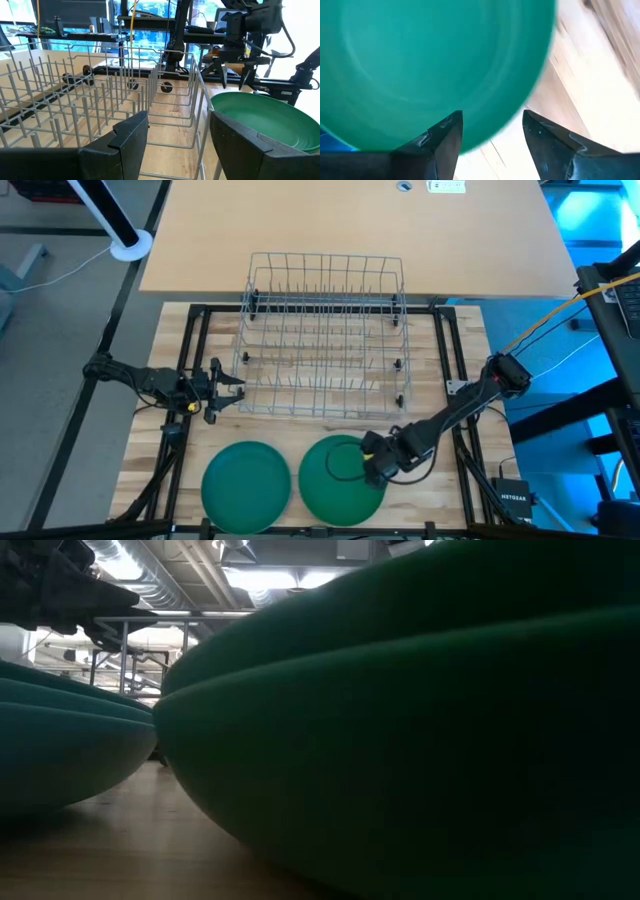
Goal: Sort dishes
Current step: Put the right green plate in the dish rack
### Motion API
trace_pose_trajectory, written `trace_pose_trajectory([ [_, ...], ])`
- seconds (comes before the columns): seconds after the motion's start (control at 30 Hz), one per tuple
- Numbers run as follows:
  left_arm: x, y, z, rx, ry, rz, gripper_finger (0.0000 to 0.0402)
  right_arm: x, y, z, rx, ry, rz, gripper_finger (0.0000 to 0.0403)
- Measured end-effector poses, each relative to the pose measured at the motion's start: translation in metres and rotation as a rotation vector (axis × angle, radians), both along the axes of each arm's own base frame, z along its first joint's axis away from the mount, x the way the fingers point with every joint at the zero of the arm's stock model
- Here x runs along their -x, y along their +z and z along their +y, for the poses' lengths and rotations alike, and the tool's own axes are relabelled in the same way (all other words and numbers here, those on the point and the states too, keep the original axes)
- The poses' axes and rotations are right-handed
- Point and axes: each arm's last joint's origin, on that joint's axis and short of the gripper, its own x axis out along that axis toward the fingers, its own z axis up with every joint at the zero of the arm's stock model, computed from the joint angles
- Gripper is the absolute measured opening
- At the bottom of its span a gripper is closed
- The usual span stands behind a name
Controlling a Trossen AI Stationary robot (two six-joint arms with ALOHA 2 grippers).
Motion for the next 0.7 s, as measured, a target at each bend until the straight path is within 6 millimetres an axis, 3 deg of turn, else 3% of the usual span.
trace_pose_trajectory([
  [0.33,0.0,0.0,0.0,0.0,0.0,-0.001,0.0205,0.001,-0.002,-0.002,0.064,-0.029,-0.009,0.0214],
  [0.7,0.0,0.0,0.0,0.0,-0.001,-0.001,0.0205,-0.002,-0.019,0.0,0.064,-0.039,0.002,0.0214],
])
